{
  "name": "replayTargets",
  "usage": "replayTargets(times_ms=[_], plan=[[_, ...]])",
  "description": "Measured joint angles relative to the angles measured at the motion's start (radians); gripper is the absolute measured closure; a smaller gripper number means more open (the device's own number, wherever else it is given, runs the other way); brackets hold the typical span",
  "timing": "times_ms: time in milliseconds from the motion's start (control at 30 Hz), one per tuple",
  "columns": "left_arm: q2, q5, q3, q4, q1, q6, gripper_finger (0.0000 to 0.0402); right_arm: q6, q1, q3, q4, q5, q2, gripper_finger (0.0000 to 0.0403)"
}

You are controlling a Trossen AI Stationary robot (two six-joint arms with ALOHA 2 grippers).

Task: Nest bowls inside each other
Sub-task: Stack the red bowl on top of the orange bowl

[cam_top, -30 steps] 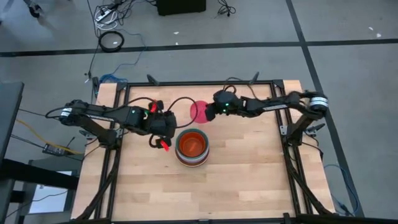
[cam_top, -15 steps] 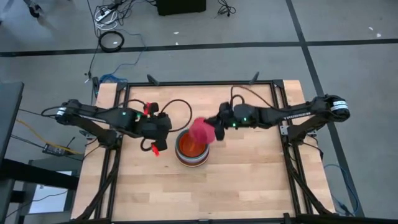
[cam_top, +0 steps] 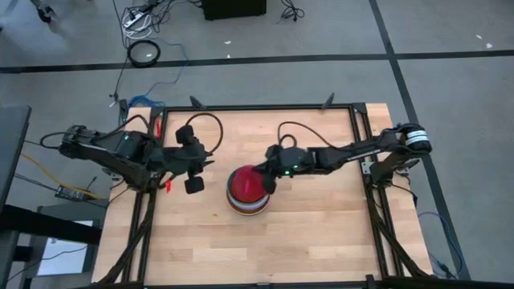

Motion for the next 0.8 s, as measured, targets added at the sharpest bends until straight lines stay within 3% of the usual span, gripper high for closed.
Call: replayTargets(times_ms=[333,633,800], plan=[[-0.004,0.001,0.000,-0.022,-0.017,0.000,0.0307,-0.108,0.005,0.238,-0.295,0.022,0.137,0.0393],[-0.004,-0.008,0.000,-0.022,-0.017,0.009,0.0307,-0.153,0.026,0.347,-0.484,0.018,0.112,0.0347],[-0.004,-0.029,0.000,-0.022,-0.017,0.011,0.0307,-0.148,0.029,0.353,-0.488,-0.048,0.096,0.0334]])
